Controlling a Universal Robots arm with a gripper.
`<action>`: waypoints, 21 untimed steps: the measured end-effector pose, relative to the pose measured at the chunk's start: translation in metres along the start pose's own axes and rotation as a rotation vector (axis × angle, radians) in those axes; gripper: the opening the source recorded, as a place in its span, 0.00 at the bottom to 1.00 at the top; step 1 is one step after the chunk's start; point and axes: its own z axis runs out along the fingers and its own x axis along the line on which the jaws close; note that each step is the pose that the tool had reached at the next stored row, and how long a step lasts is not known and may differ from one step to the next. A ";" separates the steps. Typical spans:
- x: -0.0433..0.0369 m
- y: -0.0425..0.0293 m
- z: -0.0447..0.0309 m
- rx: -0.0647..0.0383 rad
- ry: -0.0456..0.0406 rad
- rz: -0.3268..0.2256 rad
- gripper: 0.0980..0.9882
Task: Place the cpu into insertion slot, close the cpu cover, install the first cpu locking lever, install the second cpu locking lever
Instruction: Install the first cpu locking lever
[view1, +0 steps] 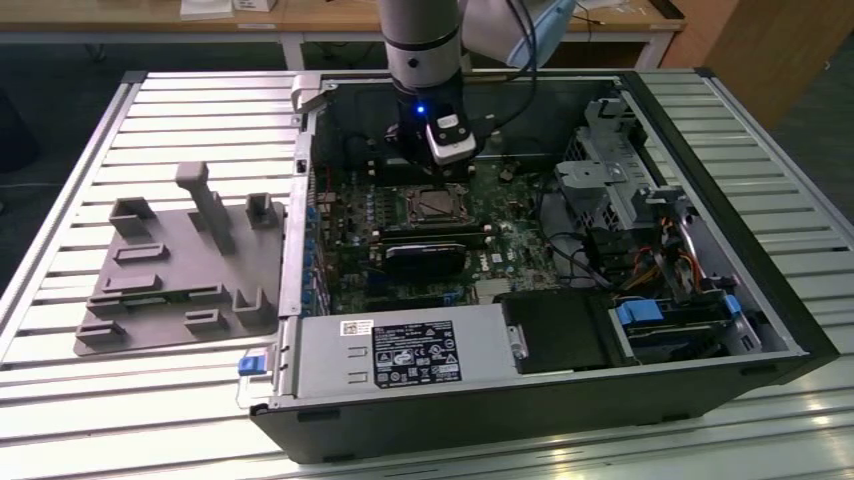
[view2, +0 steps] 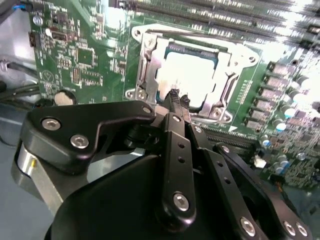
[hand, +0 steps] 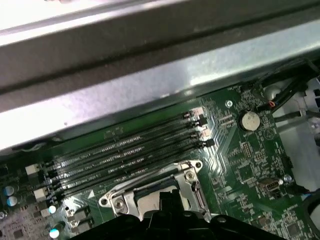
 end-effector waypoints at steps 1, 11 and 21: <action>0.0000 0.0000 0.0000 0.006 -0.0017 -0.001 0.00; -0.0023 -0.0068 0.0005 0.030 -0.0078 -0.014 0.00; -0.0057 -0.0162 0.0010 0.028 -0.0068 -0.036 0.00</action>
